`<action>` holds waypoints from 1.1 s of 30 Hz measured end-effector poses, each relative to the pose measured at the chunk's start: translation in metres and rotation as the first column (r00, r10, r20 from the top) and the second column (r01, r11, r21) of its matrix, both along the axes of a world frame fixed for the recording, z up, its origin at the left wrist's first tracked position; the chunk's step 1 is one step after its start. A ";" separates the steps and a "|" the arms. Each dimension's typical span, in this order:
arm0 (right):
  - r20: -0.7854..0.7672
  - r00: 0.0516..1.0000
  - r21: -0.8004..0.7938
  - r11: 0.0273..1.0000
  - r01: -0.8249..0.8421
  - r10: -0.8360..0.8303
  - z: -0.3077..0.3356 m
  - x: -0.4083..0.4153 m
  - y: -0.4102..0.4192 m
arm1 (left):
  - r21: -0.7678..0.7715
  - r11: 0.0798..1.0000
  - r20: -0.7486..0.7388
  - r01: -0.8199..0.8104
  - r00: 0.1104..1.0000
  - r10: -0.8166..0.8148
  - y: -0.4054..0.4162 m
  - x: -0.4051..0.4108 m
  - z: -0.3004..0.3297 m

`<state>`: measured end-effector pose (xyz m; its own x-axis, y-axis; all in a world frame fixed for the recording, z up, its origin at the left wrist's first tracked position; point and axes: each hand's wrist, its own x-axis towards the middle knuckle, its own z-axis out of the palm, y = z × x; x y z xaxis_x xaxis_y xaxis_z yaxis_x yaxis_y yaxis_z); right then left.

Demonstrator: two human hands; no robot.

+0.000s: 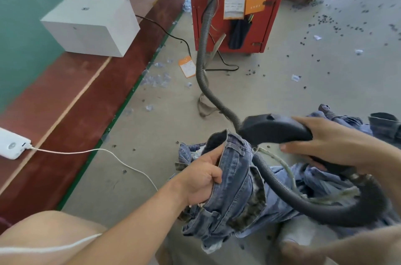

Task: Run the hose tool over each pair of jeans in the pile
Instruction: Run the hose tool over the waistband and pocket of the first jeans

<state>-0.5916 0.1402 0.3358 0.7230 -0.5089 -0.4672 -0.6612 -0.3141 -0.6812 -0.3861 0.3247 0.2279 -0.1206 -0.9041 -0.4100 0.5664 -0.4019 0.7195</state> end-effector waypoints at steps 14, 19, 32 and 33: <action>0.053 0.998 -0.068 0.997 0.046 -0.042 -0.005 0.015 0.026 | -0.032 0.996 -0.060 -0.080 0.995 0.078 -0.003 0.005 0.003; 0.041 0.998 -0.084 0.996 0.040 -0.037 -0.015 0.028 0.038 | -0.039 0.999 0.010 0.002 1.000 -0.002 0.001 -0.004 0.002; -0.120 0.979 -0.174 0.968 -0.182 0.162 -0.015 0.012 0.011 | 0.076 0.989 -0.306 -0.128 0.941 0.145 -0.003 0.010 -0.013; -0.068 0.987 -0.196 0.968 -0.155 0.144 -0.019 0.017 0.014 | 0.083 0.988 -0.318 -0.130 0.936 0.150 -0.002 0.010 -0.013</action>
